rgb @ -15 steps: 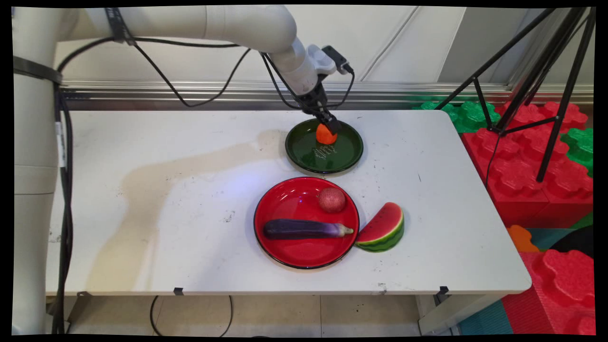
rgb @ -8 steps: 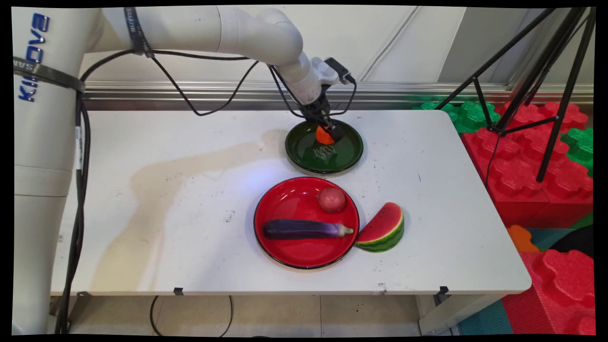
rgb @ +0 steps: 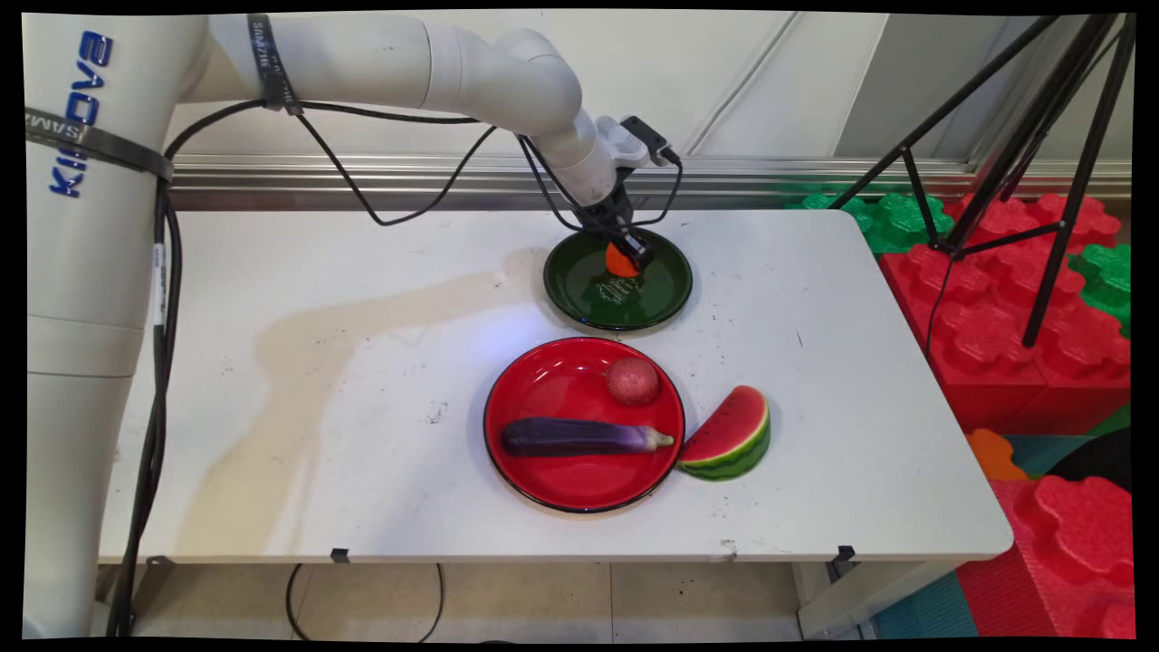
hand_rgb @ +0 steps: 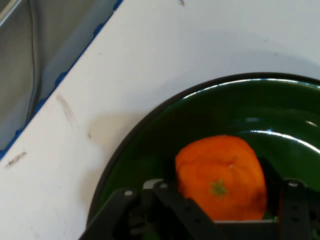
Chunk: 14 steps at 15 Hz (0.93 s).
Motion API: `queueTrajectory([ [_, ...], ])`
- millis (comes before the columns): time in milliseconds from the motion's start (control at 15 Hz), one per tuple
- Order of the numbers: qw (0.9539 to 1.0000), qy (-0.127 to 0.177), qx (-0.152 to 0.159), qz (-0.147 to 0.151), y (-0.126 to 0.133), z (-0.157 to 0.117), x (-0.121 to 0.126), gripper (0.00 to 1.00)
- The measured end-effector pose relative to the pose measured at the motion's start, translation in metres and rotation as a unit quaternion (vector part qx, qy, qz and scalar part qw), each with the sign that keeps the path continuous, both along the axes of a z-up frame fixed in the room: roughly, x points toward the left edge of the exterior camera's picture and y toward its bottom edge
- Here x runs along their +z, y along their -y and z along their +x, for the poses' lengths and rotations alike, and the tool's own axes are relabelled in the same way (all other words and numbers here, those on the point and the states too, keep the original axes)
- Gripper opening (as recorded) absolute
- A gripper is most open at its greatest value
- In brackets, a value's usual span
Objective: Place the picked object on the table
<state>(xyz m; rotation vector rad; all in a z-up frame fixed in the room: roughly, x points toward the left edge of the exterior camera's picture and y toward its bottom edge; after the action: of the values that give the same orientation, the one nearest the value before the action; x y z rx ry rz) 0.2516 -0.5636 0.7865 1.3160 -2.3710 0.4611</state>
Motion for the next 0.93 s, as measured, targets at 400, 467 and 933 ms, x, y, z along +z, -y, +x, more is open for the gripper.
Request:
queueTrajectory([
  [400, 0.9994, 0.008, -0.017, -0.028, -0.019, -0.003, 0.038, 0.0],
  [467, 0.9991, 0.01, -0.022, -0.034, -0.025, -0.003, 0.048, 0.0],
  [933, 0.9961, 0.031, -0.054, -0.062, -0.086, 0.016, 0.12, 0.0],
])
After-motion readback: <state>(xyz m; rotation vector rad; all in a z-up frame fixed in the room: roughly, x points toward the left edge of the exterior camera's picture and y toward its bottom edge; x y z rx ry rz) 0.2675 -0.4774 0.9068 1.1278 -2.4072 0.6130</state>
